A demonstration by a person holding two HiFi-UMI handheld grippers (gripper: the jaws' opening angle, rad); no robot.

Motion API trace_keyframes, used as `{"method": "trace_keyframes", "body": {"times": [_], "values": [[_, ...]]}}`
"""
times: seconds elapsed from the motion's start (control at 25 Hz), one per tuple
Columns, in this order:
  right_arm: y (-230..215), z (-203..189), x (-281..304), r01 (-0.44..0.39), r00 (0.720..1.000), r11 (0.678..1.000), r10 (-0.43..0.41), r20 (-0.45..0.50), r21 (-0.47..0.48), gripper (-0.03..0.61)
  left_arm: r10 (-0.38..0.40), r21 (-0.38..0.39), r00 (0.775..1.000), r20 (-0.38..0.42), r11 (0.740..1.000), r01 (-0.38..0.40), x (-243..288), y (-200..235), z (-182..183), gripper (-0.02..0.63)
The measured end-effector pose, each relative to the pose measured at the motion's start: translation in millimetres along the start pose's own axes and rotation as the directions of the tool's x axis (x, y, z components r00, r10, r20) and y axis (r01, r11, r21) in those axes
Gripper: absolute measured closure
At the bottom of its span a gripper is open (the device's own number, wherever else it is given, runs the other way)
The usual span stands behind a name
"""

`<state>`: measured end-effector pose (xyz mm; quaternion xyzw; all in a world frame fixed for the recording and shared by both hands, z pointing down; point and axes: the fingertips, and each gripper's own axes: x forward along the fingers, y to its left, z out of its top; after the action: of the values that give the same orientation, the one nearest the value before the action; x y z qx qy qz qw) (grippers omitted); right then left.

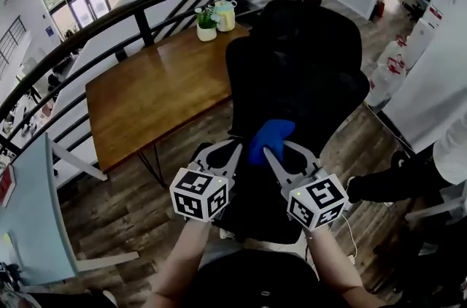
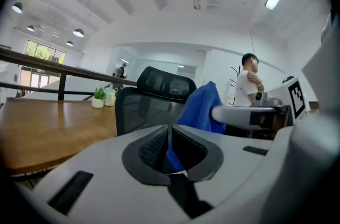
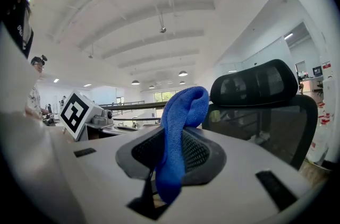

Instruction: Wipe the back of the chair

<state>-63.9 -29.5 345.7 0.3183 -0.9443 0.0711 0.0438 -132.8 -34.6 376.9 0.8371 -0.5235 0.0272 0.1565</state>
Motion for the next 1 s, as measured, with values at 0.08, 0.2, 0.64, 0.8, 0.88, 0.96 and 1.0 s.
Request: {"method": "trace_keyframes", "body": {"times": [0.08, 0.2, 0.64, 0.8, 0.88, 0.96, 1.0], "values": [[-5, 8, 15, 0.038, 0.999, 0.999, -0.038, 0.018, 0.0, 0.488, -0.037, 0.029, 0.999, -0.011, 0.999, 0.037, 11, 13, 10, 0.581], [-9, 15, 33, 0.087, 0.996, 0.996, -0.088, 0.025, 0.003, 0.488, -0.084, 0.051, 0.996, -0.027, 0.995, 0.086, 22, 30, 20, 0.581], [-19, 28, 49, 0.179, 0.984, 0.984, -0.179, 0.019, -0.003, 0.488, -0.171, 0.073, 0.985, -0.021, 0.982, 0.172, 43, 41, 42, 0.581], [-22, 30, 48, 0.196, 0.98, 0.98, -0.196, 0.016, -0.019, 0.488, -0.179, 0.082, 0.984, -0.012, 0.98, 0.179, 47, 38, 47, 0.581], [-26, 29, 48, 0.203, 0.979, 0.979, -0.202, 0.011, -0.019, 0.488, -0.177, 0.091, 0.984, -0.016, 0.98, 0.178, 49, 37, 46, 0.581], [-31, 29, 48, 0.204, 0.979, 0.979, -0.204, 0.011, -0.016, 0.488, -0.175, 0.096, 0.984, -0.02, 0.98, 0.176, 51, 36, 45, 0.581], [-33, 29, 49, 0.203, 0.979, 0.979, -0.202, 0.014, -0.017, 0.488, -0.173, 0.098, 0.985, -0.02, 0.98, 0.174, 53, 36, 46, 0.581]]}}
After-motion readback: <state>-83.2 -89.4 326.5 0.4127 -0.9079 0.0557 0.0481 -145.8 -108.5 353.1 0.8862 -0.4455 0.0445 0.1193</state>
